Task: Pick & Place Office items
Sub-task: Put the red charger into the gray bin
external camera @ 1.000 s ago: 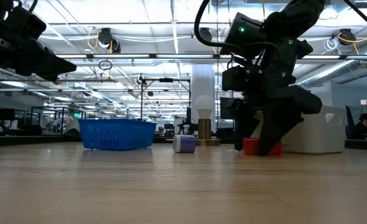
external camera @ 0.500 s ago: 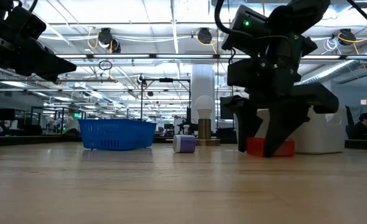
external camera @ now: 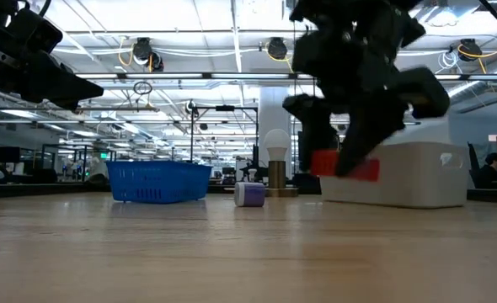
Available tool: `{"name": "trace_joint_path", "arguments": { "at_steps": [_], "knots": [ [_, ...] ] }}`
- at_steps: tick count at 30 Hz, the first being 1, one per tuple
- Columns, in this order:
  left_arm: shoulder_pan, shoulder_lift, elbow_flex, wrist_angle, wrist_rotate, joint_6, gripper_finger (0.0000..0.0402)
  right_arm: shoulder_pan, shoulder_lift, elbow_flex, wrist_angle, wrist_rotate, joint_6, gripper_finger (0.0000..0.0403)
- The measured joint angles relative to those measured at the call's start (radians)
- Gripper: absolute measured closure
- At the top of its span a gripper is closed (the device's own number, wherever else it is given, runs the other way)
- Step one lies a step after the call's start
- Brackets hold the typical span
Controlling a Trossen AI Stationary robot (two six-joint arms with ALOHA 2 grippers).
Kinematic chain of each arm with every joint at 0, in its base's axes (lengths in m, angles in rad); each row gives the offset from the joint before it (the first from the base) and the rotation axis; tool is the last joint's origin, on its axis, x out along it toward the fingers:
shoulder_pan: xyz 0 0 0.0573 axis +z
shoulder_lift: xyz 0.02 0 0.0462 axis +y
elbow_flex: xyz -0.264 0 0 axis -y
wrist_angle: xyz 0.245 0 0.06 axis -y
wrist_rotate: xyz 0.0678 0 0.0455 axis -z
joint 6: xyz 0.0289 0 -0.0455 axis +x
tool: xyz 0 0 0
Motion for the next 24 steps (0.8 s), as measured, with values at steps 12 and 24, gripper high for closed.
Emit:
{"name": "trace_joint_path", "arguments": {
  "at_steps": [12,24],
  "knots": [
    [0.000,0.000,0.000,0.000,0.000,-0.002,0.0376,-0.010,-0.348,0.011,-0.048,-0.057,0.052,0.0189],
    [0.000,0.000,-0.001,0.007,0.000,-0.002,0.0376,-0.051,-0.917,-0.261,0.045,0.079,0.092,0.0189]
  ]
}}
